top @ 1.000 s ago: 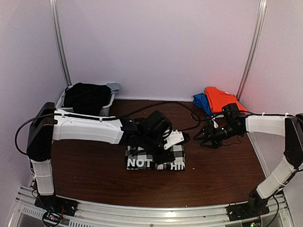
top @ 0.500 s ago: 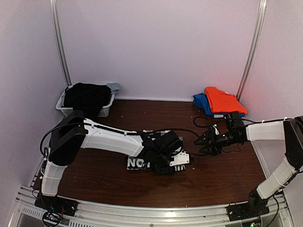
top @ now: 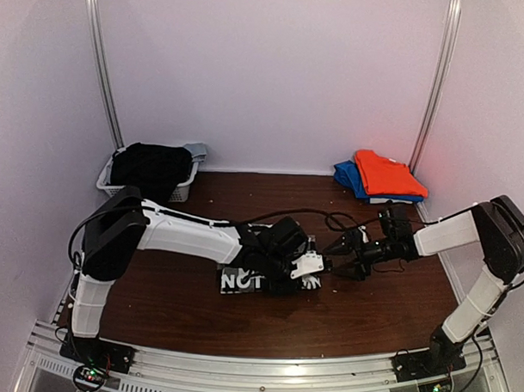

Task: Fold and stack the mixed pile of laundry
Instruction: Pick up the square-folded shirt from the center of the board, then pass from the left arm to the right

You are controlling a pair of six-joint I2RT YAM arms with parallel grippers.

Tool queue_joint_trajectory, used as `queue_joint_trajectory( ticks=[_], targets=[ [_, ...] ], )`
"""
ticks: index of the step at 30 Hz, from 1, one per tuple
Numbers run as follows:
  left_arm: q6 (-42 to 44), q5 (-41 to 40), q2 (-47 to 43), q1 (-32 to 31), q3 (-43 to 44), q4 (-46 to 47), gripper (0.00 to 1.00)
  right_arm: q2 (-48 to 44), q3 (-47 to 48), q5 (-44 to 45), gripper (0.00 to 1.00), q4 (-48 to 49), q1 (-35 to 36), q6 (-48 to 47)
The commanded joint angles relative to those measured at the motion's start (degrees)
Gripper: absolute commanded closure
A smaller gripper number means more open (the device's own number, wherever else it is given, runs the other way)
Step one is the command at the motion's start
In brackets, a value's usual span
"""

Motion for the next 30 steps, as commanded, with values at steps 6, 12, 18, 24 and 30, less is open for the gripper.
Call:
queue_joint_trajectory(
  ticks=[6,12,18,24,30],
  targets=[
    [-4.88,4.96,-5.47,2.2,-2.7,6.65,0.99,6.44,1.59,0.08,0.15,17.03,5.6,13.0],
    [-5.77,5.82,-7.51,3.23,-4.61,8.53,0.99,10.09,1.22,1.64,0.16,23.51,8.41,18.05],
    [-5.65,6.27,-8.98,3.34,-5.91,9.41,0.99,14.43,1.17,4.04,0.34,33.96,9.12,25.79],
    [-5.51,6.55,-9.44,3.4,-6.67,9.6,0.99,17.44,3.87,9.08,0.48,33.21,10.11,27.34],
    [-7.03,3.64,-9.26,3.58,-6.87,10.03,0.98,17.49,5.02,16.4,0.45,36.24,11.16,31.16]
  ],
)
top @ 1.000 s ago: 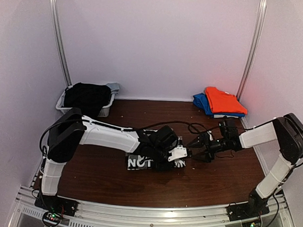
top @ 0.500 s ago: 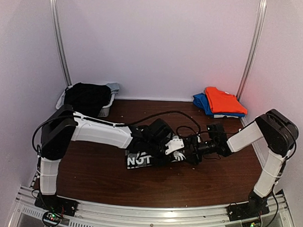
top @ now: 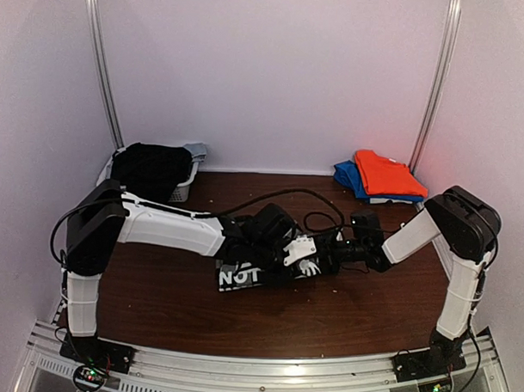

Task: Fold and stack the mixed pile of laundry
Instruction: Pass from the left arm to the right

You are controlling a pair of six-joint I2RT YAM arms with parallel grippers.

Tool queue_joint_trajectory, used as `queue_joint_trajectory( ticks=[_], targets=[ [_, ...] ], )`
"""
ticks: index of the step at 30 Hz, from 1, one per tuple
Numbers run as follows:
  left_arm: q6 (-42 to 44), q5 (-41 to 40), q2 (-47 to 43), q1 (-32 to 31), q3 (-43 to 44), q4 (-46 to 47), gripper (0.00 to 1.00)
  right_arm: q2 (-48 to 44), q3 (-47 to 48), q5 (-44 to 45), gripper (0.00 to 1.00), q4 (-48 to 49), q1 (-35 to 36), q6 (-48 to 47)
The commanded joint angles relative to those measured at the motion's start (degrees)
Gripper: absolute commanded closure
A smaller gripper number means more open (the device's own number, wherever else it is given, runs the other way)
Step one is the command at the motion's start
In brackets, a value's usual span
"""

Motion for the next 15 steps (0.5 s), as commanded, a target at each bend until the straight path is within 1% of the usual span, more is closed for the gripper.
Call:
queue_joint_trajectory(
  ticks=[1,5,8,11,13,15],
  targets=[
    [-1.78,-1.71,-2.23,0.56,-0.33,3.23,0.98,0.03,1.35,7.64,0.44,5.32,1.36,3.89],
    [-1.7,-2.22,-2.13,0.66,-0.62,3.23,0.98,0.23,3.55,8.39,0.42,3.68,2.77,3.64],
    [-1.59,-2.15,-2.21,0.65,-0.72,3.35,0.97,0.93,4.08,9.51,0.42,2.8,3.8,3.79],
    [-1.34,-2.08,-2.28,0.68,-0.87,3.77,0.96,2.01,3.66,10.94,0.44,4.13,4.57,4.85],
    [-1.25,-2.21,-2.36,0.66,-0.98,3.87,0.96,2.47,3.53,11.88,0.5,4.39,4.79,4.86],
    [-1.15,-2.25,-2.43,0.78,-1.06,3.84,0.96,2.49,3.45,12.84,0.62,4.22,4.74,4.49]
  ],
)
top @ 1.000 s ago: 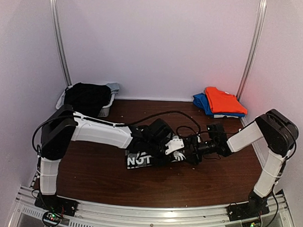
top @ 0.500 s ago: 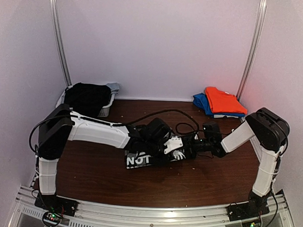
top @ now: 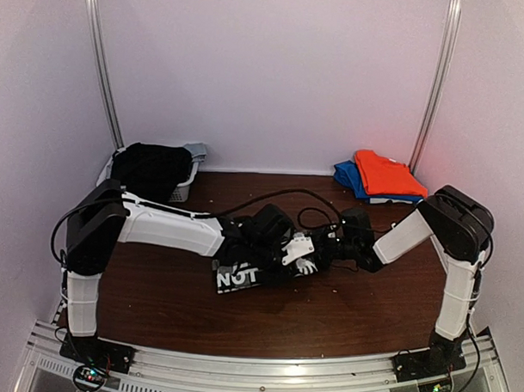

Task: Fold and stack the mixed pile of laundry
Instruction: Pass from the left arm to the right, then place the square-folded shirt at the corner of the board.

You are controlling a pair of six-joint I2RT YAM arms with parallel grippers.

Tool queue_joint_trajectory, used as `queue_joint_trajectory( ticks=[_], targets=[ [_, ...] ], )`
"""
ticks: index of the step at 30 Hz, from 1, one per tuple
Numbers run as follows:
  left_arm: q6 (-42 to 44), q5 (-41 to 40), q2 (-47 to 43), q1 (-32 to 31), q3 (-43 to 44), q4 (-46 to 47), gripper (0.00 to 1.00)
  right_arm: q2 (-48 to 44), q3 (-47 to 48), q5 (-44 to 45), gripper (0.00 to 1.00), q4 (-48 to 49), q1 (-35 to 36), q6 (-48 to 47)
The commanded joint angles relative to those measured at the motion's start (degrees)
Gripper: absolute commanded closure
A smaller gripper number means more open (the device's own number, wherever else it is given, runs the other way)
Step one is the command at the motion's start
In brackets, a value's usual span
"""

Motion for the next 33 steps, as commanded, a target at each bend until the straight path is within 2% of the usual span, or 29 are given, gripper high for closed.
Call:
queue_joint_trajectory(
  ticks=[1,3,4,5,7,8,9,10,13,16,22,28,33],
  targets=[
    [-0.17,-0.38,-2.55,0.46,-0.54,3.22,0.95,0.74,0.39,3.95,0.68,0.54,0.37,-0.38],
    [-0.34,-0.82,-2.63,0.52,-0.71,2.97,0.91,0.24,1.53,4.44,0.82,-2.61,0.06,-2.75],
    [-0.86,-1.48,-2.73,0.7,-0.61,2.57,0.86,-0.26,2.47,4.39,0.88,-4.78,-0.13,-4.39],
    [-1.58,-2.55,-2.75,0.82,-0.3,1.6,0.77,-0.61,3.77,4.27,0.97,-7.08,-0.44,-6.42],
    [-3.75,-4.36,-3.0,1.53,0.01,0.16,0.53,-1.26,7.18,3.57,1.0,-12.79,-1.23,-11.38],
    [-5.11,-4.24,-3.53,2.11,-0.39,0.0,0.35,-1.6,9.48,3.32,1.0,-16.43,-1.7,-14.58],
    [-6.54,-3.14,-4.72,3.31,-1.14,0.06,0.08,-2.19,11.78,3.51,1.0,-21.0,-2.14,-18.12],
    [-8.08,-1.59,-5.48,4.05,-2.09,0.32,0.03,-2.46,14.5,3.74,1.0,-25.44,-2.63,-22.21],
    [-12.19,0.78,-10.03,7.42,-5.98,1.84,0.02,-3.14,22.44,4.89,1.0,-39.08,-4.69,-33.6],
    [-13.92,-1.06,-15.72,9.16,-9.51,2.4,0.02,-2.87,29.12,6.31,1.0,-48.93,-7.1,-43.23],
    [-16.7,-3.29,-21.29,11.92,-14.24,1.24,0.02,3.65,48.44,14.39,1.0,-69.49,-10.88,-63.66],
    [-18.11,-6.59,-22.53,12.03,-15.04,-2.08,0.02,9.29,66.77,24.93,1.0,-78.14,-13.93,-75.16],
    [-18.41,-7.47,-22.85,11.99,-15.02,-3.08,0.02,12.45,77.42,28.24,1.0,-83.13,-16.97,-79.84]
  ],
)
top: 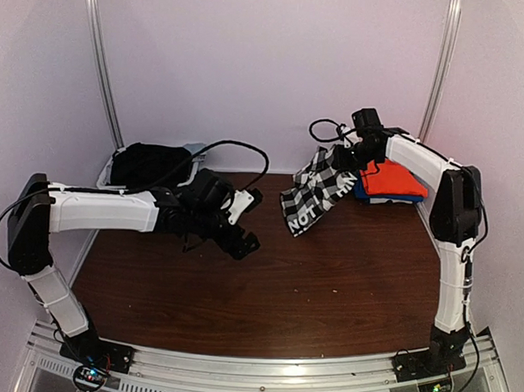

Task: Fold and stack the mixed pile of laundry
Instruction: Place the square-folded shirt at the corner of the board.

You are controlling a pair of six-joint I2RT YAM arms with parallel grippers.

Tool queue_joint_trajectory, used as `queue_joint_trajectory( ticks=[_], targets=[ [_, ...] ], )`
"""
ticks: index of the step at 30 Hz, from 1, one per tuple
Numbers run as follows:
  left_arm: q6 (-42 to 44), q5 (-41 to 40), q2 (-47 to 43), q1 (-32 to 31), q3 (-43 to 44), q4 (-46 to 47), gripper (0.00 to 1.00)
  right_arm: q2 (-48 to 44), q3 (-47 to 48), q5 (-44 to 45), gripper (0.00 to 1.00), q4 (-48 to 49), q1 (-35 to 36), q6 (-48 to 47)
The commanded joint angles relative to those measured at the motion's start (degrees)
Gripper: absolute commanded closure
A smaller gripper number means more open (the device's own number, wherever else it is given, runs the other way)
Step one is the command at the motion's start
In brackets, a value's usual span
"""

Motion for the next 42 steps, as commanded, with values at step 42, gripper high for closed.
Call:
queue_joint_trajectory(
  ticks=[42],
  targets=[
    [0.15,-1.26,5.88,0.24,7.45,-4.95,0.02,6.53,18.57,0.03,1.0,6.49,-24.0,-6.49]
  ],
)
